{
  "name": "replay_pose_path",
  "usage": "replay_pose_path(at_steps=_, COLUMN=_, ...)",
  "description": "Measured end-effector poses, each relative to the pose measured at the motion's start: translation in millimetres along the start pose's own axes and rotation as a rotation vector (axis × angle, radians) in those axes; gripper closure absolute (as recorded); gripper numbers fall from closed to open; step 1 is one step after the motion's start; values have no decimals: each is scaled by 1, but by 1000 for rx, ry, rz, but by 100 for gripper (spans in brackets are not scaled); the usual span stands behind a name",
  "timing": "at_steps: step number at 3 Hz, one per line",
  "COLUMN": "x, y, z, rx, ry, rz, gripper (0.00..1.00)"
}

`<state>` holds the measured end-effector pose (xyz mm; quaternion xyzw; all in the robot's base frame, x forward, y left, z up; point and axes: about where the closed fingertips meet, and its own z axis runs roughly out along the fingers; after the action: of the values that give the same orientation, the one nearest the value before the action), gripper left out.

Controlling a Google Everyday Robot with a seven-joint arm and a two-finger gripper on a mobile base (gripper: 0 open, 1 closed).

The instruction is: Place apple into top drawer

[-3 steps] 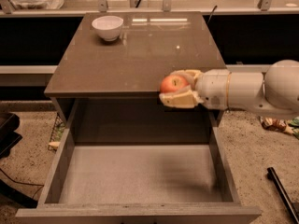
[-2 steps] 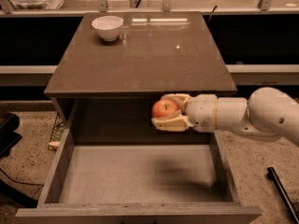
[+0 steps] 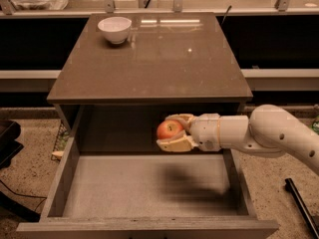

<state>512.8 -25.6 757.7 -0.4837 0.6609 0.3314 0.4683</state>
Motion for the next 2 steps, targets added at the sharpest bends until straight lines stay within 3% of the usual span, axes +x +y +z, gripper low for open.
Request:
replay_pose_path(at_steps=1, x=19, y=15, z=23, rx=-17, ry=-18, rz=33, gripper=100)
replay_pose_path(at_steps=2, x=51, y=41, z=58, rx=-72, ry=-10, rz=59, gripper=100)
